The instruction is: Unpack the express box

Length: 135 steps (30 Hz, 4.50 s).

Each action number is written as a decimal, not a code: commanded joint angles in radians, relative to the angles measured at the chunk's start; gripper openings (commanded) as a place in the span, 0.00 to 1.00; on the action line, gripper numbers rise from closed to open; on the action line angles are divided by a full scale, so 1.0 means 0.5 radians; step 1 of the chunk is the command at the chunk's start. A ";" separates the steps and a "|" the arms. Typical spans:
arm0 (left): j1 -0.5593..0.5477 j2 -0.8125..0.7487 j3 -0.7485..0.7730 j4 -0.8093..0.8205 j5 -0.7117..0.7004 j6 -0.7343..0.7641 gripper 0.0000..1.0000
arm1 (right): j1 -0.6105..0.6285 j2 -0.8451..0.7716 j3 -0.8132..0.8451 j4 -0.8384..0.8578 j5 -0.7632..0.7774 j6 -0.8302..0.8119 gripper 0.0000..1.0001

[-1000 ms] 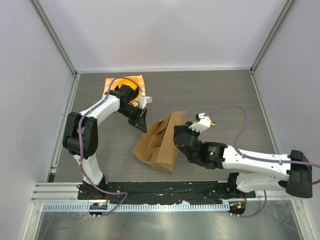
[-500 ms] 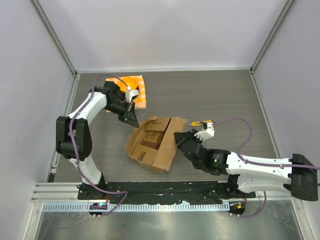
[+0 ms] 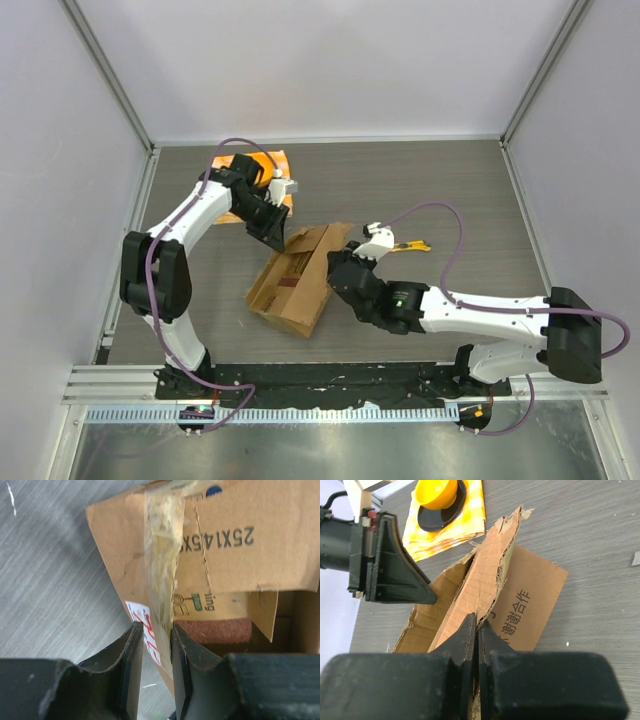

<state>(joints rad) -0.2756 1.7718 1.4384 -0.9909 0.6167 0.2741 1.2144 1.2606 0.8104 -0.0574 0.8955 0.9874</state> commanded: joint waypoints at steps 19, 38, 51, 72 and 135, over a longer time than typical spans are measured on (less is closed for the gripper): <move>-0.179 0.267 0.292 0.432 -0.374 -0.094 0.39 | 0.019 0.455 0.333 -0.269 -0.370 -0.521 0.01; -0.302 0.426 0.296 0.485 -0.359 -0.017 0.05 | -0.002 0.430 0.236 -0.109 -0.558 -0.539 0.01; -0.001 0.178 0.296 0.298 -0.337 0.071 0.00 | -0.005 0.105 -0.179 -0.177 -0.423 -0.279 0.01; 0.226 0.181 0.182 0.282 -0.334 0.170 0.00 | 0.041 -0.079 -0.802 -0.177 -0.447 0.197 0.01; 0.275 -0.138 -0.262 0.911 0.543 -1.004 0.00 | 0.084 0.679 0.981 -0.870 -0.717 -0.435 0.56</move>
<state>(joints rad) -0.1795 1.7660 1.3911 -0.7506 0.8215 -0.0544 1.2545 1.6085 1.3174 -0.5213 0.6613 0.6937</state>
